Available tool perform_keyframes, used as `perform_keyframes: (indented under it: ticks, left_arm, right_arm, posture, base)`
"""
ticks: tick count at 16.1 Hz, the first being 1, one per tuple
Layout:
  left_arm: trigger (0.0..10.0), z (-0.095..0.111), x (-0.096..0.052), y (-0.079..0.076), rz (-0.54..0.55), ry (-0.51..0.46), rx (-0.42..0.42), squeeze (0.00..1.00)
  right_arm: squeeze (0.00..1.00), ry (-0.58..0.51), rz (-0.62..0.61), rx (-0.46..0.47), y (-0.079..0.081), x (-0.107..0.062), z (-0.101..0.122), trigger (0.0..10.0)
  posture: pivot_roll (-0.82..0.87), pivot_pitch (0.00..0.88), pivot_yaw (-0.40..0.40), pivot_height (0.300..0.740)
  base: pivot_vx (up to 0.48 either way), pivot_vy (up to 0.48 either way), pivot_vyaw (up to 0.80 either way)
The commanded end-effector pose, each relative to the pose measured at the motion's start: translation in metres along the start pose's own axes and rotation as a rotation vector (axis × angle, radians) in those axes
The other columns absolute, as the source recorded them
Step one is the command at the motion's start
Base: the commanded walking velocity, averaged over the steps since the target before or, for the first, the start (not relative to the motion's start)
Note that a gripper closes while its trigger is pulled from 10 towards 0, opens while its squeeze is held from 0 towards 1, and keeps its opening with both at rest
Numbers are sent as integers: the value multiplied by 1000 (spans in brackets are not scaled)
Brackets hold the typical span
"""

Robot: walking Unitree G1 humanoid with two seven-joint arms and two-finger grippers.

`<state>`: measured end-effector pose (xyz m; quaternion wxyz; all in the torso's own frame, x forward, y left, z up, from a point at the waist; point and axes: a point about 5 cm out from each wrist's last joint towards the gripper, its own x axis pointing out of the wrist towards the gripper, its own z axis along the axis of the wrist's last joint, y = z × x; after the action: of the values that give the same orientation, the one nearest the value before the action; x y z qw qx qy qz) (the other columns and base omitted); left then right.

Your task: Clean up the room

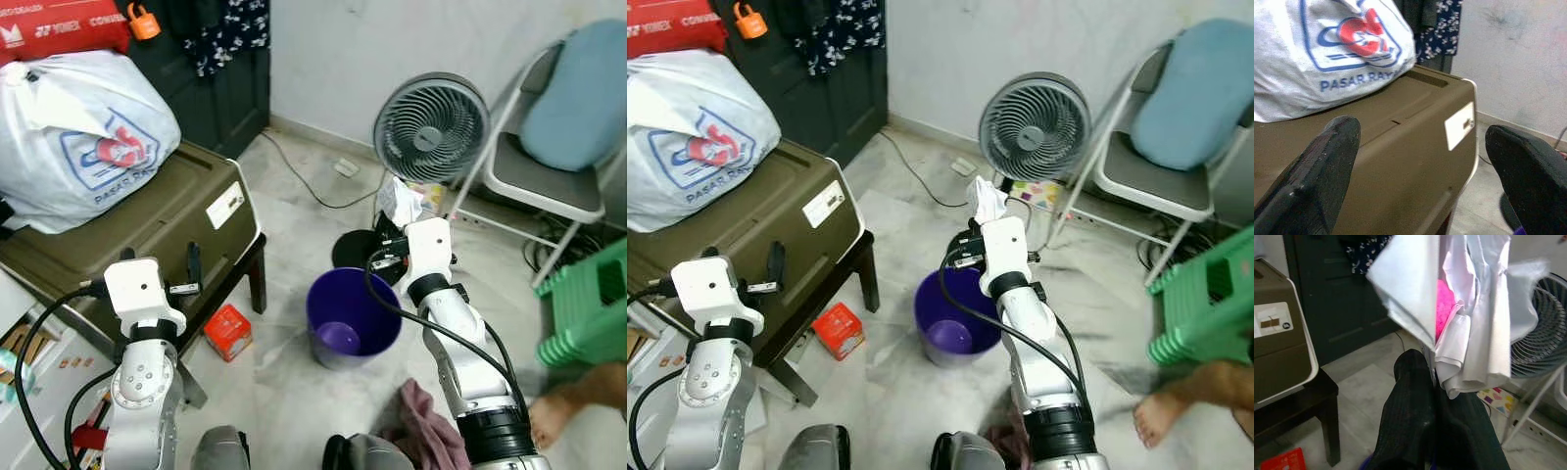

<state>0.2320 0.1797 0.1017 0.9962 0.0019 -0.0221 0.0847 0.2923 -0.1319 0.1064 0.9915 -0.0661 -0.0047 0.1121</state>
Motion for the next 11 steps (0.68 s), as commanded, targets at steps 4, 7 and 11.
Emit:
perform_keyframes:
  ticks: [4, 7, 11]
  left_arm:
    - [10000, -1, 0, -3, -19, 6, -1, 0]
    - [10000, -1, 0, -4, -22, 4, 0, 0]
    - [10000, -1, 1, -4, -23, 4, 1, 0]
  right_arm:
    - [0, 16, -37, 16, -7, -1, -2, 10000]
    - [0, 11, -34, 14, -7, 0, -2, 10000]
    - [0, 9, -31, 16, -6, 0, -2, 10000]
  posture:
    - [-15, 79, -84, 740]
    - [-15, 79, -84, 740]
    - [-14, 76, -84, 740]
  base:
    - [190, 0, -200]
    - [296, 258, -800]
    - [294, 268, 0]
